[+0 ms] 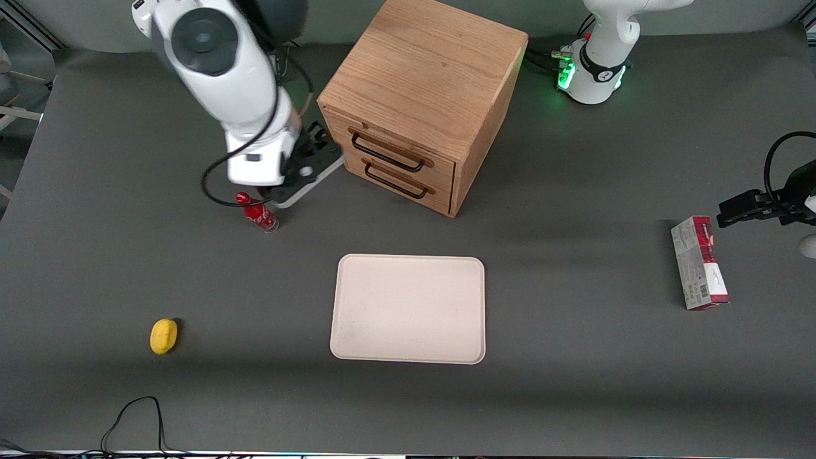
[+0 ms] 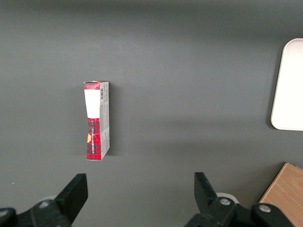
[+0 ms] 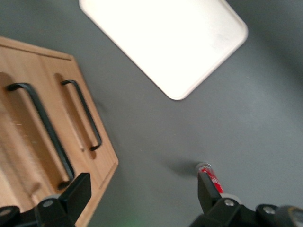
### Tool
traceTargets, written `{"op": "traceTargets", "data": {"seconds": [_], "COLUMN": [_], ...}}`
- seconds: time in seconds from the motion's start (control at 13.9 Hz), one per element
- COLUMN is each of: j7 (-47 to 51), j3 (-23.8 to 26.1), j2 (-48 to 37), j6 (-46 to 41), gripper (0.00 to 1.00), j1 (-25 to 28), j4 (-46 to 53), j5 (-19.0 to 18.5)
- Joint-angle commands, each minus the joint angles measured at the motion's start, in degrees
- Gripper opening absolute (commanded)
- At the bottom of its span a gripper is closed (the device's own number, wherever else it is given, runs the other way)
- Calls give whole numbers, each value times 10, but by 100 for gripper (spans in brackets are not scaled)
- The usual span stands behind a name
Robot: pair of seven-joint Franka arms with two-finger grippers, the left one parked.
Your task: Open upper drawer
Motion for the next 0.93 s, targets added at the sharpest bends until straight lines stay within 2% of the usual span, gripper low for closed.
{"op": "traceTargets", "data": {"seconds": [0.0, 0.22, 0.36, 0.58, 0.86], "j7": [-19, -20, -52, -94, -94], "j3": [-8, -8, -9, -20, -20], "j2": [26, 28, 29, 25, 26], "j6": [-1, 12, 16, 6, 5], "gripper": [100, 100, 100, 100, 100], "j1": [39, 76, 78, 56, 56], "j4": [33, 29, 27, 26, 23], "j5": [11, 11, 13, 89, 111]}}
